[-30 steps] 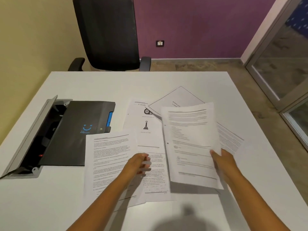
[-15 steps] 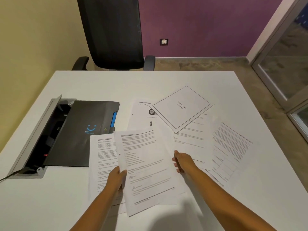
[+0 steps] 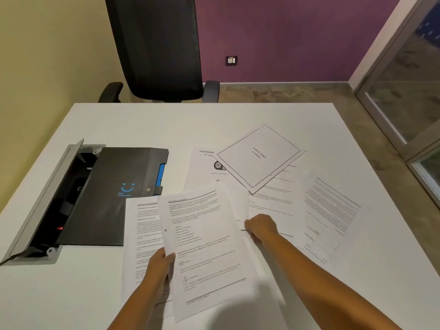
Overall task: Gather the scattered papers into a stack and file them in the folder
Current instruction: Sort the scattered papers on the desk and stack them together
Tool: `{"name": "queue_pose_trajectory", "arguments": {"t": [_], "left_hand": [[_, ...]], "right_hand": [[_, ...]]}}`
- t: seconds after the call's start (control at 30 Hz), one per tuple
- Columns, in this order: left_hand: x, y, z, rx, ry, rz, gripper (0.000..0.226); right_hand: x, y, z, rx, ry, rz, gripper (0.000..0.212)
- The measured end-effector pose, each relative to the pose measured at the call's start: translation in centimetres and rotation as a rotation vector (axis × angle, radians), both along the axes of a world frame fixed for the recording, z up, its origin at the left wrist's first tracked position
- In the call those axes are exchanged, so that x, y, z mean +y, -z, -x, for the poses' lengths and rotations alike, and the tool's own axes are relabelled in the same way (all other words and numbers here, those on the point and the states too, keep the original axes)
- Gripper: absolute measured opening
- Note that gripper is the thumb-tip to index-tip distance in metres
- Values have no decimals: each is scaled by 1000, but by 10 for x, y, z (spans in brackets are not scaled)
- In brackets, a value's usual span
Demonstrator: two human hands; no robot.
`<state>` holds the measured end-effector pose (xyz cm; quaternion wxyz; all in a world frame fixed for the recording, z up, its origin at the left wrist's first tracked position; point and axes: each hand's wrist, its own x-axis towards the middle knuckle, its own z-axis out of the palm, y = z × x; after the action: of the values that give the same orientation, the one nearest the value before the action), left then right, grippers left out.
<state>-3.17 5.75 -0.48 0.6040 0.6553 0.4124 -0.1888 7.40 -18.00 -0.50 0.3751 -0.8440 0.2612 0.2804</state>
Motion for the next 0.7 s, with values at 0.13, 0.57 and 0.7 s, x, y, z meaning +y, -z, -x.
{"name": "queue_pose_trajectory", "arguments": {"t": [0.13, 0.57, 0.7], "left_hand": [[-8, -6, -3, -37, 27, 8, 33], [-78, -10, -19, -122, 275, -156, 31], [-100, -19, -20, -126, 240, -120, 21]], "right_hand": [[-37, 1, 30, -80, -25, -42, 14], [-120, -15, 96, 130, 76, -298, 18], [-103, -13, 97, 99, 42, -303, 32]]}}
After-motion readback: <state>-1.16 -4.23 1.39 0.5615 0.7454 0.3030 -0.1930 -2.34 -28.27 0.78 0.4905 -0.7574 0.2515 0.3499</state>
